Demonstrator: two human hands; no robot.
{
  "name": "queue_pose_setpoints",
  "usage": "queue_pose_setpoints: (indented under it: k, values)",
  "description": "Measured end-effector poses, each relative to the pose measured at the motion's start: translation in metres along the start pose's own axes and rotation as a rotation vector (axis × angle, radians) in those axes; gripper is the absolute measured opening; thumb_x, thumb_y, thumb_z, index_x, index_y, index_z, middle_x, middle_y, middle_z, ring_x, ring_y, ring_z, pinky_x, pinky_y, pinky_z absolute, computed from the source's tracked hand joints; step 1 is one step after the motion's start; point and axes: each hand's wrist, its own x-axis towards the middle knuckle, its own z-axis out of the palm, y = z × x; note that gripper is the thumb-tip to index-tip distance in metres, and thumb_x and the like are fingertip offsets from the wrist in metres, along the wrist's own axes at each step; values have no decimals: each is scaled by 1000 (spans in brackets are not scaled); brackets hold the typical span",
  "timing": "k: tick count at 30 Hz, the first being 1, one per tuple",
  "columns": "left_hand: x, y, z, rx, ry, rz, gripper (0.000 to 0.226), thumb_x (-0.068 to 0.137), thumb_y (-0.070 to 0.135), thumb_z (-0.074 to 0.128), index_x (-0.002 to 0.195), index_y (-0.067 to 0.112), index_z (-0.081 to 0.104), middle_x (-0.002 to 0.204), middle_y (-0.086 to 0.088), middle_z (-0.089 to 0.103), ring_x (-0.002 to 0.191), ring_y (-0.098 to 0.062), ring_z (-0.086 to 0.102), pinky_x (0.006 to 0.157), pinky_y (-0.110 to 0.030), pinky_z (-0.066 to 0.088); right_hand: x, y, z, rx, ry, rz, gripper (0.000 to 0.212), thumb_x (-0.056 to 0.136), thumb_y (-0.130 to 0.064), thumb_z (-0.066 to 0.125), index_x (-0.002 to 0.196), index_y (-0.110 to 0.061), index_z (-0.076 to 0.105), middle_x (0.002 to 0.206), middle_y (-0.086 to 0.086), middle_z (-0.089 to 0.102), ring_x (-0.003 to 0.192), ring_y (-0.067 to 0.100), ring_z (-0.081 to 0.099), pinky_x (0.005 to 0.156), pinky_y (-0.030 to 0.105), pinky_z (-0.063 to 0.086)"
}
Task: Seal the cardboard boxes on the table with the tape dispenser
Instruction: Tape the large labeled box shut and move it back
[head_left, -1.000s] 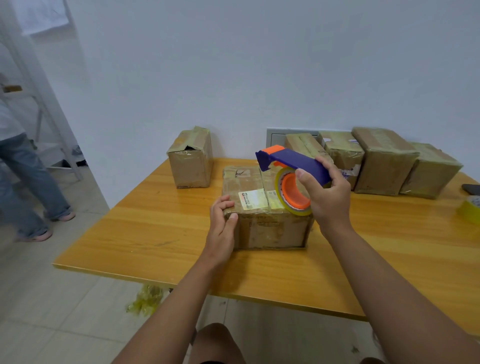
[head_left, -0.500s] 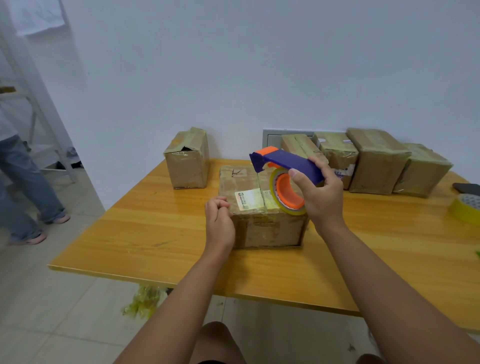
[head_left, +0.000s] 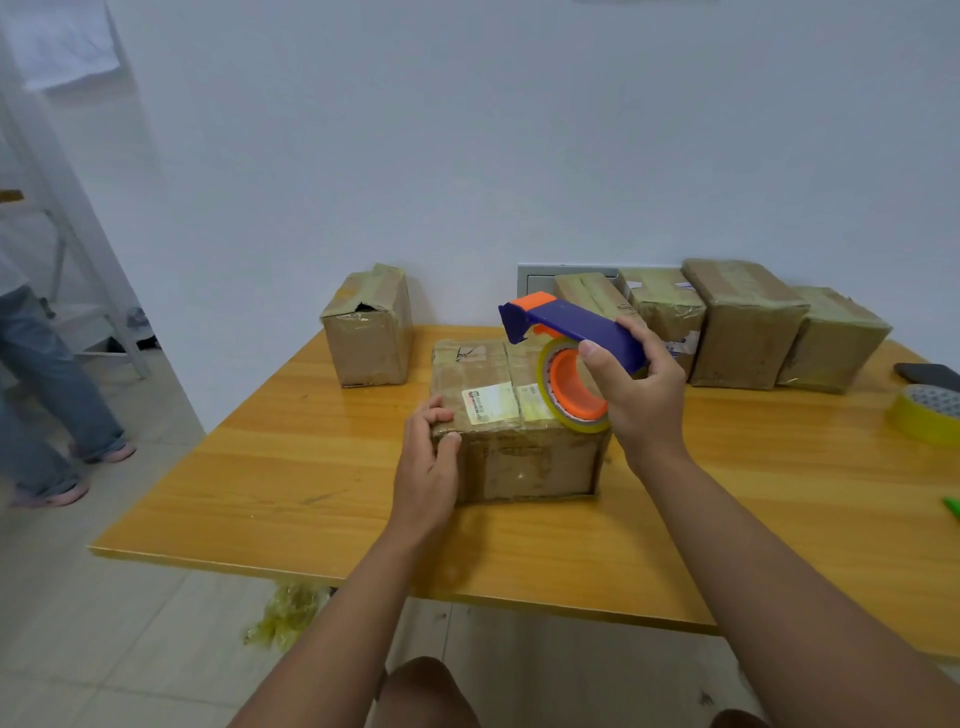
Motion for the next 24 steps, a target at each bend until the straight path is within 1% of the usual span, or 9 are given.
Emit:
queue_pose_setpoints:
  k: [4, 6, 8, 9, 11, 13, 15, 19, 24]
  values:
    - [8, 9, 1, 15, 100, -87, 25, 96, 14, 37, 109, 32, 49, 125, 15, 53, 120, -11, 50, 101, -47, 44, 2, -4, -14, 27, 96, -5, 47, 84, -29, 76, 127, -20, 59, 113, -9, 61, 99, 0, 59, 76, 14, 50]
    - [6, 19, 7, 102, 176, -37, 30, 90, 9, 33, 104, 30, 50, 123, 8, 58, 125, -20, 48, 106, -53, 39, 5, -6, -24, 12, 126, -20, 48, 85, -29, 75, 129, -19, 59, 116, -6, 61, 101, 1, 59, 80, 15, 51]
    - [1, 27, 20, 296, 212, 208, 35, 83, 7, 35, 108, 21, 55, 130, 0, 57, 140, -24, 36, 120, -47, 20, 8, -7, -32, 4, 147, -25, 50, 85, -29, 75, 131, -18, 58, 119, -3, 61, 104, 3, 59, 82, 16, 52]
    - [-2, 32, 29, 379, 167, 321, 35, 83, 9, 38, 111, 16, 58, 131, -2, 57, 142, -24, 33, 122, -44, 16, 9, -6, -35, 3, 156, -27, 51, 85, -29, 75, 131, -17, 58, 120, -3, 61, 104, 3, 59, 82, 16, 52]
    - [-5, 37, 48, 515, 15, 428, 32, 89, 20, 47, 118, 15, 60, 136, -3, 55, 143, -23, 33, 120, -45, 22, 10, -4, -40, 3, 167, -20, 52, 85, -29, 75, 132, -16, 58, 118, -3, 60, 102, 1, 59, 81, 16, 51]
    - [-3, 40, 64, 653, -102, 443, 36, 94, 34, 56, 126, 18, 60, 139, -2, 54, 139, -22, 38, 119, -42, 24, 10, -2, -44, 4, 172, -6, 51, 85, -29, 75, 132, -16, 58, 115, -6, 60, 98, -4, 59, 78, 14, 50]
    - [2, 41, 71, 743, -145, 463, 36, 94, 42, 59, 123, 22, 63, 130, 2, 60, 126, -19, 51, 110, -32, 29, 9, 2, -49, 2, 174, 5, 51, 85, -28, 75, 131, -16, 58, 114, -7, 60, 96, -4, 59, 77, 13, 50]
    - [11, 44, 69, 733, -148, 430, 28, 94, 44, 58, 114, 26, 66, 113, 9, 64, 105, -12, 56, 96, -27, 29, 9, 9, -59, -5, 166, 17, 52, 85, -26, 76, 131, -14, 58, 115, -2, 61, 99, 4, 60, 76, 13, 50]
    - [13, 48, 73, 668, -122, 354, 24, 100, 36, 50, 108, 24, 68, 106, 9, 65, 102, -11, 55, 90, -25, 25, 11, 13, -62, 15, 172, 40, 50, 84, -26, 76, 130, -14, 59, 111, -6, 61, 90, -8, 59, 73, 11, 48]
